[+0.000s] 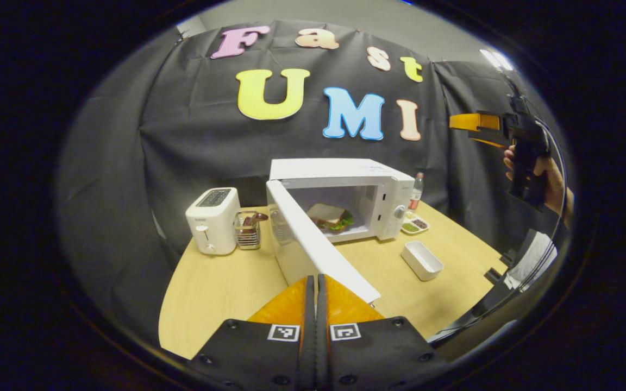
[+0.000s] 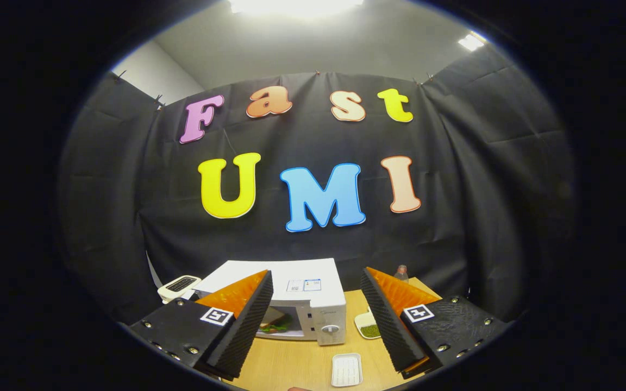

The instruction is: Open the microwave oven with the left hand, put the food in, and close the microwave oven.

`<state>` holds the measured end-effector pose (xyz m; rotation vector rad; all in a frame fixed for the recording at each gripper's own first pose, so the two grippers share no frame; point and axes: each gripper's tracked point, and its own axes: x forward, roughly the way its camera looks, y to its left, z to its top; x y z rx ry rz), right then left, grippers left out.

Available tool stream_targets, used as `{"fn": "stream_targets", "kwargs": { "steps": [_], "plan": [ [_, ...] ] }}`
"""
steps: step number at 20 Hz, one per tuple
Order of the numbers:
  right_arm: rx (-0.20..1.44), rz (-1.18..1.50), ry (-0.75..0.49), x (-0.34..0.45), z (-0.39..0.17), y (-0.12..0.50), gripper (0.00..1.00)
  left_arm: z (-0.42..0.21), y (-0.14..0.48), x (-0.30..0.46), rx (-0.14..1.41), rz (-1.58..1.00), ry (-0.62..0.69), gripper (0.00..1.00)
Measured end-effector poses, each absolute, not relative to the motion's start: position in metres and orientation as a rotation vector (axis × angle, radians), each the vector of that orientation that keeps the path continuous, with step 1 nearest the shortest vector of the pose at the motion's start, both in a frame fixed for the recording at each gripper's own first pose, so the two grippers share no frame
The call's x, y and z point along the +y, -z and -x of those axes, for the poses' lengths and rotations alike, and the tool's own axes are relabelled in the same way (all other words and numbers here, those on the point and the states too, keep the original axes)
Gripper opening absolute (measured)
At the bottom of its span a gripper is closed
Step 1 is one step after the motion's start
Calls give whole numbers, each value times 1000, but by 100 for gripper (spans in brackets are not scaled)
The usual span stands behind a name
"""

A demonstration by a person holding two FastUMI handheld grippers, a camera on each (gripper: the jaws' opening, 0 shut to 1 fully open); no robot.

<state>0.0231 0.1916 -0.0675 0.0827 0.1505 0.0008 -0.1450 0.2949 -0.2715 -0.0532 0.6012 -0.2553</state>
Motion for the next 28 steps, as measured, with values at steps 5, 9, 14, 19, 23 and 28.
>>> {"fn": "stream_targets", "kwargs": {
  "steps": [5, 9, 14, 19, 23, 28],
  "plan": [
    [161, -121, -32, 176, -43, 69, 98, 131, 272, 264, 605, 55, 243, 6],
    [163, -145, -23, 158, -54, 71, 98, 117, 267, 235, 575, 54, 268, 6],
    [147, -138, -4, 140, -59, 70, 98, 95, 263, 199, 545, 40, 304, 6],
    [136, -125, 17, 121, -54, 67, 98, 72, 270, 163, 546, 63, 355, 5],
    [127, -102, 35, 111, -44, 68, 98, 54, 278, 132, 548, 50, 417, 5],
    [96, -46, 23, 107, -32, 61, 98, 33, 280, 98, 540, 51, 465, 8]
  ]
}}
